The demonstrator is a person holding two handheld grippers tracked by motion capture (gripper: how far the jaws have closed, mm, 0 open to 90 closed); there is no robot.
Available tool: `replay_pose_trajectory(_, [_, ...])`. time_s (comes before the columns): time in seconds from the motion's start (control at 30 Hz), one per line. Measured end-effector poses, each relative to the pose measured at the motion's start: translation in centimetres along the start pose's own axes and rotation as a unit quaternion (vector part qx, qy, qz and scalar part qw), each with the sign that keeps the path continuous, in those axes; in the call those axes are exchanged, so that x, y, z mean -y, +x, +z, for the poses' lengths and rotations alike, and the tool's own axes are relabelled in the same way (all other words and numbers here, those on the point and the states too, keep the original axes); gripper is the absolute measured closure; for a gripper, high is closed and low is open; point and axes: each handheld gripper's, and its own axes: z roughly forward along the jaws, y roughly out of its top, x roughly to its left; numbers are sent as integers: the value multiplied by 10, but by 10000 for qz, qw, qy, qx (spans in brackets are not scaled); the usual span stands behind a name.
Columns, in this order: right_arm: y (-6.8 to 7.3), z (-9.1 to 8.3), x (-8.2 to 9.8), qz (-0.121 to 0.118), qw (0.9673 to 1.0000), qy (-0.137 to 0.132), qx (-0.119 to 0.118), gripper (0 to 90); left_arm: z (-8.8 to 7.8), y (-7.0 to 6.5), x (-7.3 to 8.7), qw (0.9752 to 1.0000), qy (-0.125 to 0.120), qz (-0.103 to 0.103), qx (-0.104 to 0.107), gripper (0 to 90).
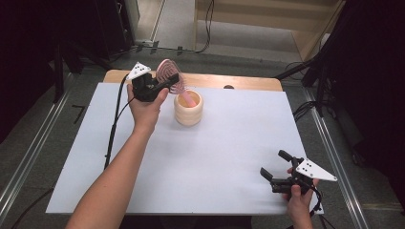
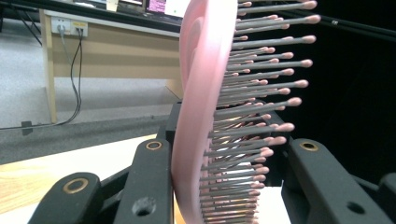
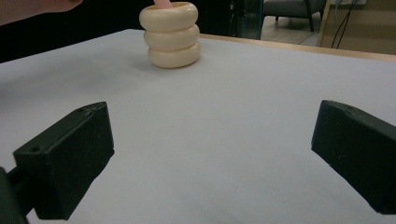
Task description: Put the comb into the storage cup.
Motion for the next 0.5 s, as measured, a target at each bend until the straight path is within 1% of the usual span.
replay_pose_trajectory(0.17, [0, 0, 0, -10, 10000, -1, 5, 0, 4, 0, 4, 9999, 93, 40, -30, 647])
replay_pose_trajectory(0.27, [0, 0, 0, -12, 10000, 7, 8, 0, 6, 0, 6, 9999, 127, 29, -55, 647])
replay_pose_trajectory(0.5, [0, 0, 0, 1, 10000, 1, -2, 0, 12, 0, 11, 9998, 210, 36, -37, 647])
